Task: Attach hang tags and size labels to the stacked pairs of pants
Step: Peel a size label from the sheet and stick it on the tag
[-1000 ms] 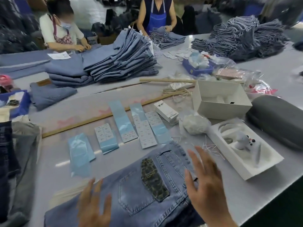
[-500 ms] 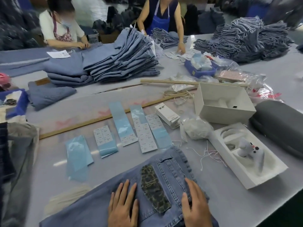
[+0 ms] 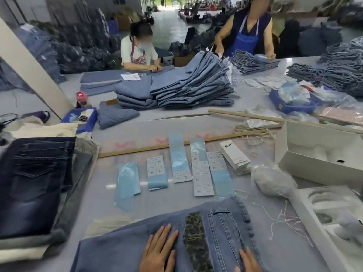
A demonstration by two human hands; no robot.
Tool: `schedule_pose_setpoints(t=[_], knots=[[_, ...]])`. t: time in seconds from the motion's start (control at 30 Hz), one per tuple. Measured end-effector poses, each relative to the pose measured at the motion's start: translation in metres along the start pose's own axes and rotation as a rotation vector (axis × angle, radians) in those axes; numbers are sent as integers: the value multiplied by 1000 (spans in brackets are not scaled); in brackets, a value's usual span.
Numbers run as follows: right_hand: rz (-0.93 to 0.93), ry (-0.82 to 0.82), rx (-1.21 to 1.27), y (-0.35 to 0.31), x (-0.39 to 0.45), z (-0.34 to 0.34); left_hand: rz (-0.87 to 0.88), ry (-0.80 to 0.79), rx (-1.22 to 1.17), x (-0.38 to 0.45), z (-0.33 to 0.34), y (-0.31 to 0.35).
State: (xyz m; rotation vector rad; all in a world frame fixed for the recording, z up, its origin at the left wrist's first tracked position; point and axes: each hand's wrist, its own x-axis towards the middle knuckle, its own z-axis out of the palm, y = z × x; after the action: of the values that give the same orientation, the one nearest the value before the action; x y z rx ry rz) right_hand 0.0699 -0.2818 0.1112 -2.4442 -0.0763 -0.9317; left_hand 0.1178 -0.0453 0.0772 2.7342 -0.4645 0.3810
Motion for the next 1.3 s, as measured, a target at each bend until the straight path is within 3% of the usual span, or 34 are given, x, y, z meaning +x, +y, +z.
schedule_pose_setpoints(t=[0.07, 0.1, 0.3, 0.43, 0.5, 0.53, 0.63, 0.73, 0.83, 0.87, 0.97, 1.13, 1.23, 1.3], knots=[[88, -171, 92, 6, -9, -1, -17, -127, -125, 4, -4, 0], [158, -185, 130, -1, -12, 1, -24, -115, -101, 5, -1, 0], [576, -12, 88, -25, -15, -10, -87, -110, -270, 1, 7, -3], [827, -152, 383, -20, -4, -34, -255, -26, -336, 13, 4, 13], [940, -217, 626, -9, 10, -47, -343, -13, -528, 34, -8, 35], [1005, -234, 753, -3, 14, -52, -309, -34, -611, 47, -17, 48], [1112, -326, 898, 0, 24, -66, -84, -165, -598, 85, -26, 83], [1041, -456, 881, -6, 20, -75, 96, -414, -381, 120, -27, 112], [1005, -493, 870, -10, 11, -76, 94, -662, -291, 132, -28, 121], [1041, -464, 903, -10, 7, -73, 73, -660, -346, 128, -31, 120], [1253, -385, 1037, -14, 4, -63, 110, -435, -462, 103, -54, 114], [1351, -354, 1080, -12, 9, -61, 62, -71, -539, 63, -101, 104], [1291, -289, 977, -9, 8, -63, 71, -16, -523, 56, -128, 101], [1243, -243, 948, -13, 7, -61, 115, -96, -396, 56, -146, 97]])
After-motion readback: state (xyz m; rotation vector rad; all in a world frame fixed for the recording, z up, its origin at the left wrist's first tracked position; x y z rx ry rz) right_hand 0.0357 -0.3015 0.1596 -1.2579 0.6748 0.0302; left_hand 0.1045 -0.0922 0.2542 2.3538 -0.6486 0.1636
